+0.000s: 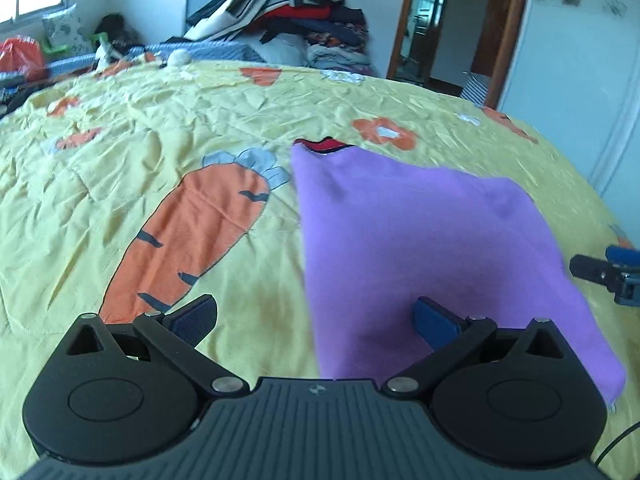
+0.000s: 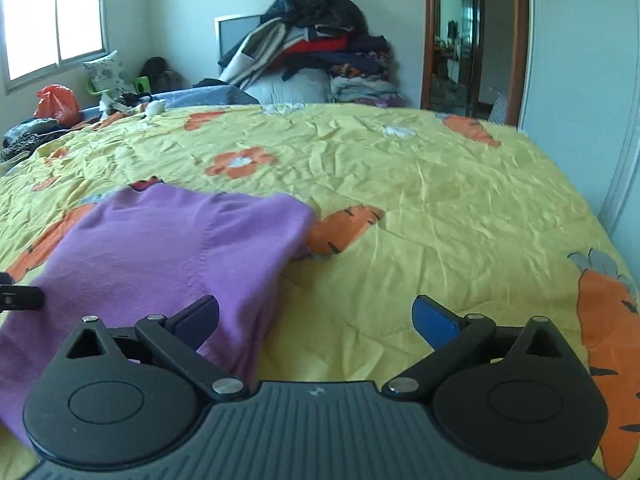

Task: Fold small clothes

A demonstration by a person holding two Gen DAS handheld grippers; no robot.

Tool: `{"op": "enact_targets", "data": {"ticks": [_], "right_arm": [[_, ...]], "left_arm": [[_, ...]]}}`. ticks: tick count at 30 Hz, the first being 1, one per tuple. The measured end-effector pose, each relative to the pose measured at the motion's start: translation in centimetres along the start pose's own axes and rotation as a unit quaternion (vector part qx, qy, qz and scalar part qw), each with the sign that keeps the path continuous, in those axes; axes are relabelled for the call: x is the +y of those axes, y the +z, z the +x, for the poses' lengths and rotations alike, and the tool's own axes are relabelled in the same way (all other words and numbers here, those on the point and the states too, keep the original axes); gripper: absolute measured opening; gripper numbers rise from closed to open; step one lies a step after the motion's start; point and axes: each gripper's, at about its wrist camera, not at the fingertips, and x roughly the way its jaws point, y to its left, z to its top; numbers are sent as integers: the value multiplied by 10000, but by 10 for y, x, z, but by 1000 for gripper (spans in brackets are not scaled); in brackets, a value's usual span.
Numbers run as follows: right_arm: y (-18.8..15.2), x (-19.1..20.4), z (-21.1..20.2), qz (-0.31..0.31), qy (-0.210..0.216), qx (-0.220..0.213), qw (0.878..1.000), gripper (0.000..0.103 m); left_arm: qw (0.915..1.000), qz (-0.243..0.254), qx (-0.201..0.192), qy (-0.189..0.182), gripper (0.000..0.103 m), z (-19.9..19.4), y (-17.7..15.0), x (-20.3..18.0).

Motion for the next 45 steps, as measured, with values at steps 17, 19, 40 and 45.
{"op": "enact_targets", "data": {"ticks": [17,19,40,45], "right_arm": [[-2,-21,26,445,117,366,9983,103],[-2,-25,28,544,180,379,9976,103],[-3,-23,41,248,-635,515,9963,103],[-3,-22,42,290,-685,494,9960,103]], "left_arm": [[9998,-142,-132,36,103,-12,-5,29],[9997,-214,-98,104,103,-13,-5,40],[9990,28,145,421,103,3,-18,42],[9986,-5,151,512,103,4,-18,39]]}}
